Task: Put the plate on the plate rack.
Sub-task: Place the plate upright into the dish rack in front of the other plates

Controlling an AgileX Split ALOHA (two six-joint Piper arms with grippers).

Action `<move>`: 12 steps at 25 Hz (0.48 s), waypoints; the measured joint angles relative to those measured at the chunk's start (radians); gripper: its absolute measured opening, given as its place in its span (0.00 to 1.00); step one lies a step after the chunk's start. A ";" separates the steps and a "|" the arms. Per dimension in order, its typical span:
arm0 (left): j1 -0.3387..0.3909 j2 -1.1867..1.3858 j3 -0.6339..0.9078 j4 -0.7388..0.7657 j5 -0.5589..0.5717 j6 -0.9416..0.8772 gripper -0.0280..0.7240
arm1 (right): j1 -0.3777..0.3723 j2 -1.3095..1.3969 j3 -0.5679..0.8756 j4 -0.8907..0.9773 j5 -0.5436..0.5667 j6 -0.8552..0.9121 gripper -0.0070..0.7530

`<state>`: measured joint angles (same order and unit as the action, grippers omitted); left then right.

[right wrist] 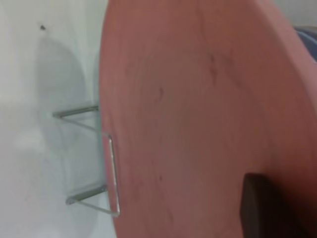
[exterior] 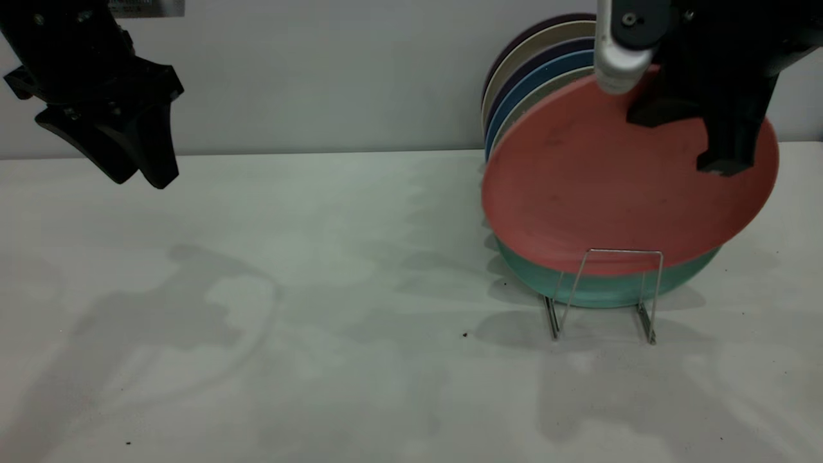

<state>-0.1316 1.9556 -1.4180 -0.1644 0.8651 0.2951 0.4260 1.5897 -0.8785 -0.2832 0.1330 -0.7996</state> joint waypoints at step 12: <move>0.000 0.000 0.000 0.000 0.000 0.000 0.64 | 0.000 0.093 0.000 0.000 -0.046 0.001 0.15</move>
<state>-0.1316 1.9556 -1.4180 -0.1644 0.8651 0.2951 0.4260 1.6830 -0.8785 -0.2832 0.0873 -0.7986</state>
